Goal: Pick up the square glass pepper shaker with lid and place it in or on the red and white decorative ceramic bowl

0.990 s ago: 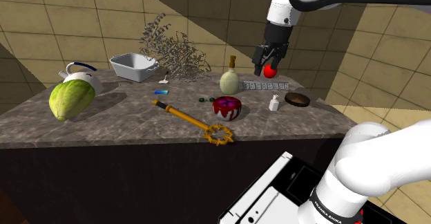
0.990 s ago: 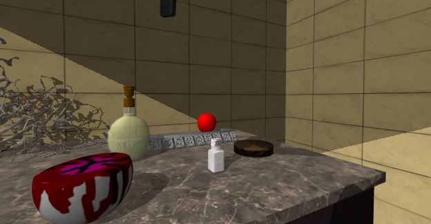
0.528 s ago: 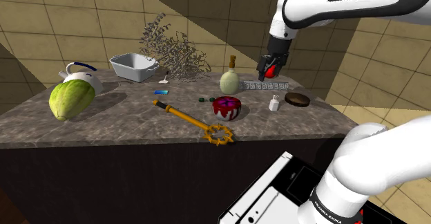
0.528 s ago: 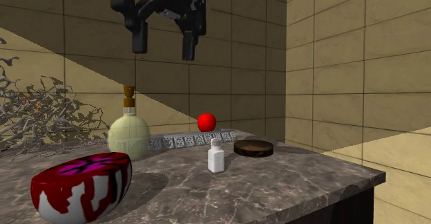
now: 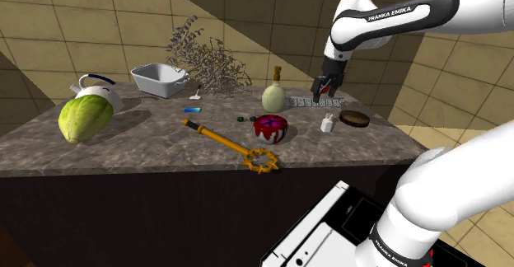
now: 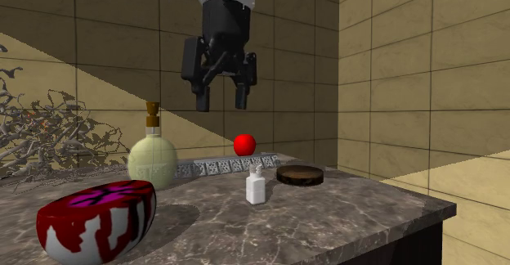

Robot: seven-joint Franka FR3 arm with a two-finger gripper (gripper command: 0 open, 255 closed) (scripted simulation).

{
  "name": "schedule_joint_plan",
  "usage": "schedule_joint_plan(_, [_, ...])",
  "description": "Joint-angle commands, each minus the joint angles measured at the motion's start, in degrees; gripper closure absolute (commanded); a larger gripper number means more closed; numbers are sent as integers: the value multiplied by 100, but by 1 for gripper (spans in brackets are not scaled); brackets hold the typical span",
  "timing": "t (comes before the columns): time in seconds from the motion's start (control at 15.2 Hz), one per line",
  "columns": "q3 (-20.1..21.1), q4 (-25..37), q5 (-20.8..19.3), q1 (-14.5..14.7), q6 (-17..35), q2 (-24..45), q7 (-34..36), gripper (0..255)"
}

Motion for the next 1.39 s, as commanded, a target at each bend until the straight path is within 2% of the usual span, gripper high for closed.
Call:
schedule_joint_plan(0.0, [-230, 62, -31, -61, 183, 246, -223, 0])
schedule_joint_plan(0.46, [-1017, 531, 196, -141, 883, 1468, -1054, 0])
schedule_joint_plan(0.86, [-1583, 1177, 874, -228, 1330, 2736, -1981, 0])
schedule_joint_plan(0.99, [-1682, 1399, 1141, -299, 1410, 3120, -2270, 0])
schedule_joint_plan(1.32, [-1671, 1256, 1338, -335, 1769, 3383, -2409, 0])
